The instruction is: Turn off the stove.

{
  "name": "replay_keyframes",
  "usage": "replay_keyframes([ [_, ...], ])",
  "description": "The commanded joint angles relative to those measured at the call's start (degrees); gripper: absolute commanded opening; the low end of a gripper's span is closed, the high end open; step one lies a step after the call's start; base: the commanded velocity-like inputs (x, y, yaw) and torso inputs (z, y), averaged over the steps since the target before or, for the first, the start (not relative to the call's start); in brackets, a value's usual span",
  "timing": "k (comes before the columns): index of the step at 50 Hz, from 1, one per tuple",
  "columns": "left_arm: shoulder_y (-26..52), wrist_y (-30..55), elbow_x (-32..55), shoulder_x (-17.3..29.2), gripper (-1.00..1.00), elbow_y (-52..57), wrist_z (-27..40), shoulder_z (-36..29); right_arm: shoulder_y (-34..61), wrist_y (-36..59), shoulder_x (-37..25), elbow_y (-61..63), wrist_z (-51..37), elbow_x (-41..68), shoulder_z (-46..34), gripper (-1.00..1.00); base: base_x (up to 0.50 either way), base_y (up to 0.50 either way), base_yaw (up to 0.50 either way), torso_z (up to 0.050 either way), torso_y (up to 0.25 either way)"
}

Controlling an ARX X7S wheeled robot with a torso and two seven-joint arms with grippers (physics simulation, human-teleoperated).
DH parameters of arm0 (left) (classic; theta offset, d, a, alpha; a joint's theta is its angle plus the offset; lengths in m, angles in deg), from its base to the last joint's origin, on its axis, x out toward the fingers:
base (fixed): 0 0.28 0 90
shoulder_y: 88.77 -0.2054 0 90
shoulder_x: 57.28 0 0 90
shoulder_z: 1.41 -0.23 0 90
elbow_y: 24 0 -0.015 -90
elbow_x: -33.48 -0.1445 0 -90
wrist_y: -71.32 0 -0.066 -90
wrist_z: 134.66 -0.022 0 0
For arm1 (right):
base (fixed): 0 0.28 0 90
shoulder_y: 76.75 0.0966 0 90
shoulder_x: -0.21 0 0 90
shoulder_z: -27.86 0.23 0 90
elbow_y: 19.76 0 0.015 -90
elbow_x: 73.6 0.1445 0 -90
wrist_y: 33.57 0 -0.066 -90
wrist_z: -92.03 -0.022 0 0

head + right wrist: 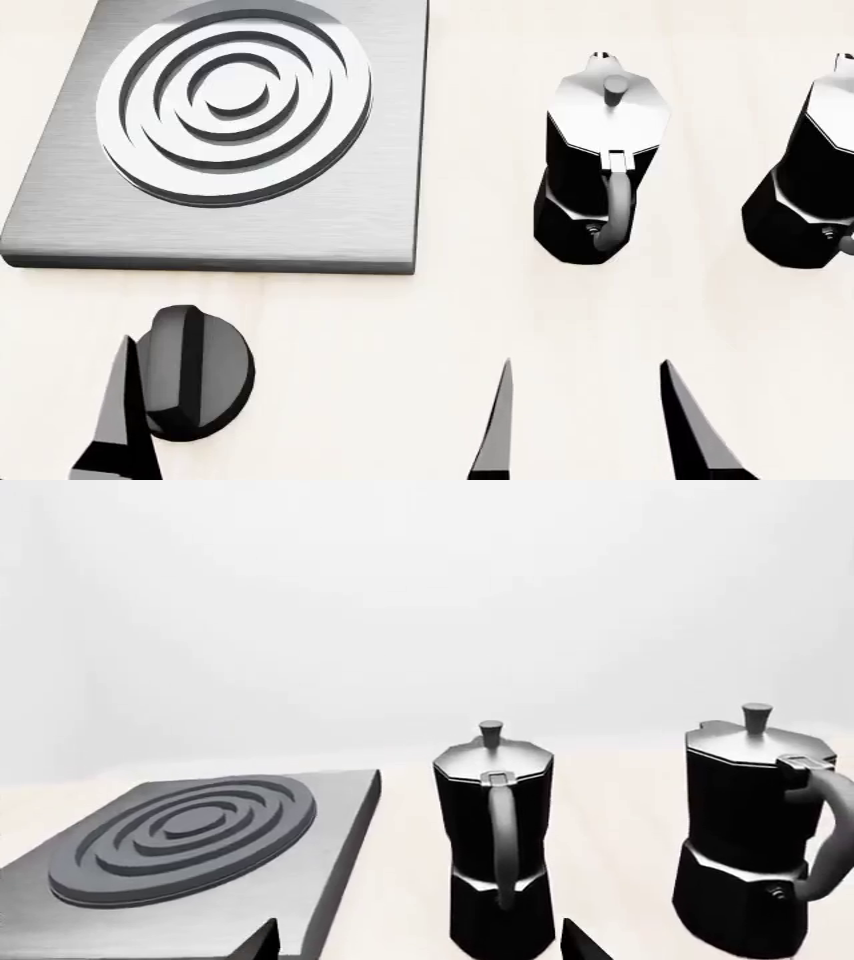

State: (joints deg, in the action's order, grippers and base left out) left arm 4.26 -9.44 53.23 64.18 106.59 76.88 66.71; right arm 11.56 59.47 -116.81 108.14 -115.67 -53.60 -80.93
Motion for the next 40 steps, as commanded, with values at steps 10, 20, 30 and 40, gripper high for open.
replay_keyframes([
  [10, 1.05, 1.67, 0.60, 0.56, 1.00, 2.84, 0.52, 0.01, 2.16, 1.83, -0.19, 2.33, -0.81, 0.47, 0.03, 1.00, 0.00, 0.00, 0.00, 0.000, 0.000],
  [20, 1.89, 2.35, 1.03, 0.72, 1.00, 3.92, 0.66, 0.13, 2.82, 1.98, -0.20, 2.73, -0.92, 0.60, 0.00, 1.00, 0.00, 0.00, 0.00, 0.000, 0.000],
  [30, 2.45, 2.86, 1.32, 0.87, 1.00, 4.87, 0.90, 0.21, 3.63, 2.25, -0.30, 3.31, -1.05, 0.76, 0.05, 1.00, 0.00, 0.00, 0.00, 0.000, 0.000],
  [40, 2.97, 3.41, 1.55, 0.96, 1.00, 5.71, 1.12, 0.16, 3.77, 2.04, -0.48, 3.75, -1.20, 0.88, 0.23, 1.00, 0.00, 0.00, 0.00, 0.000, 0.000],
])
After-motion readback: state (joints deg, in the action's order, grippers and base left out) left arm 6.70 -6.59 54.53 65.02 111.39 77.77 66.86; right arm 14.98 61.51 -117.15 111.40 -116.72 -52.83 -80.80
